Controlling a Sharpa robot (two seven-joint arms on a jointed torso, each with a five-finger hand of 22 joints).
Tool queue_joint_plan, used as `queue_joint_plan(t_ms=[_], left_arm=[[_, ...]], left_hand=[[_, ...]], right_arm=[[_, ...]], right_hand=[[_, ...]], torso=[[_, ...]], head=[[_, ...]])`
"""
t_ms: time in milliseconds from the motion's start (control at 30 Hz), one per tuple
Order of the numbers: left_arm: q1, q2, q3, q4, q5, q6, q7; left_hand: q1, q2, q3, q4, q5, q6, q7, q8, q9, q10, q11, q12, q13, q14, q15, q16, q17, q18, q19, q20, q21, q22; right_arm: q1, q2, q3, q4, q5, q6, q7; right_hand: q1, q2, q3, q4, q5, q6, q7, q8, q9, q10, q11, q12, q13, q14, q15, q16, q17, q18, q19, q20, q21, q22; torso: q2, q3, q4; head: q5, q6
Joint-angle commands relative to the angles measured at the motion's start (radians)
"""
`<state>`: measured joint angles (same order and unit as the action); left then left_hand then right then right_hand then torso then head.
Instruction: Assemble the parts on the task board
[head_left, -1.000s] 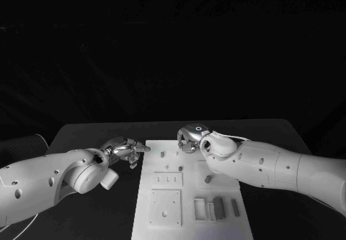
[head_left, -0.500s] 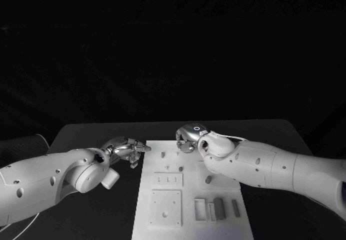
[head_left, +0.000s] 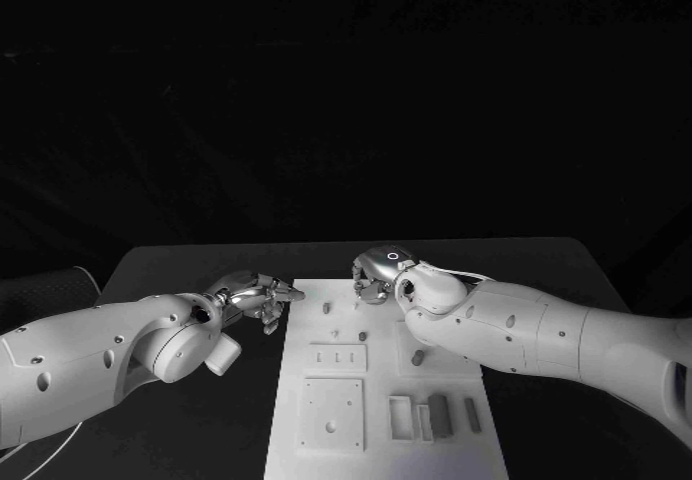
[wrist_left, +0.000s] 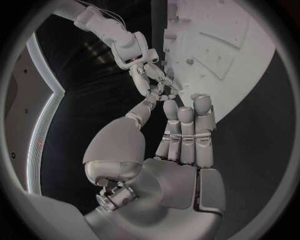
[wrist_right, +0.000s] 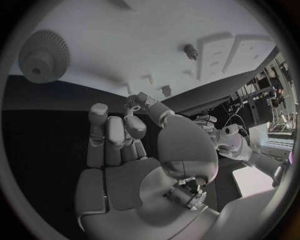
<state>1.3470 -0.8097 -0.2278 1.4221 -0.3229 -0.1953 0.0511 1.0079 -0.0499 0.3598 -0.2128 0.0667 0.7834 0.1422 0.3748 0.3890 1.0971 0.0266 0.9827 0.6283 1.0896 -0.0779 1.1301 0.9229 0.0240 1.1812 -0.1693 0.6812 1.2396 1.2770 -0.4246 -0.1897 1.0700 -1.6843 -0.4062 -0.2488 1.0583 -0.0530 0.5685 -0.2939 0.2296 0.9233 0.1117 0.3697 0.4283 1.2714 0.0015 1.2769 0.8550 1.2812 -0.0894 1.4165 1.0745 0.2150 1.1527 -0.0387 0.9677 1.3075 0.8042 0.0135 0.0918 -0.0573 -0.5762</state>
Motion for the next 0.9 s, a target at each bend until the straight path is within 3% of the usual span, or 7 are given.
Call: queue_joint_plan(t_ms=[33,900], left_arm=[[0.002,0.002,0.001,0.002,-0.001,0.007,0.005],[0.002,0.005,0.001,-0.001,-0.001,0.011,0.006]], left_hand=[[-0.007,0.007,0.005,-0.001,-0.004,0.007,0.0,-0.004,0.001,-0.006,0.0,0.004,0.001,-0.003,-0.003,0.005,-0.001,0.083,0.002,-0.008,0.003,0.001],[-0.009,0.006,0.005,-0.001,-0.004,0.007,0.0,-0.005,0.002,-0.007,0.0,0.005,0.001,-0.004,-0.003,0.008,-0.005,0.083,0.001,-0.008,0.003,0.003]], right_arm=[[-0.001,0.003,0.0,-0.002,-0.015,0.0,0.003],[-0.007,0.015,0.0,-0.025,-0.015,0.011,-0.001]], right_hand=[[0.0,-0.011,0.004,0.003,0.006,0.011,0.002,0.002,0.001,-0.005,0.0,-0.003,-0.001,0.018,-0.009,0.0,-0.001,0.047,0.0,-0.006,0.006,0.016],[0.0,-0.012,0.004,0.003,0.005,0.011,0.002,0.001,0.001,-0.004,0.0,-0.004,-0.002,0.018,-0.009,-0.001,-0.002,0.047,0.0,-0.006,0.006,0.016]], torso=[[-0.001,-0.0007,-0.0009],[-0.001,-0.0008,-0.0018]], head=[[0.002,0.0],[0.003,-0.004]])
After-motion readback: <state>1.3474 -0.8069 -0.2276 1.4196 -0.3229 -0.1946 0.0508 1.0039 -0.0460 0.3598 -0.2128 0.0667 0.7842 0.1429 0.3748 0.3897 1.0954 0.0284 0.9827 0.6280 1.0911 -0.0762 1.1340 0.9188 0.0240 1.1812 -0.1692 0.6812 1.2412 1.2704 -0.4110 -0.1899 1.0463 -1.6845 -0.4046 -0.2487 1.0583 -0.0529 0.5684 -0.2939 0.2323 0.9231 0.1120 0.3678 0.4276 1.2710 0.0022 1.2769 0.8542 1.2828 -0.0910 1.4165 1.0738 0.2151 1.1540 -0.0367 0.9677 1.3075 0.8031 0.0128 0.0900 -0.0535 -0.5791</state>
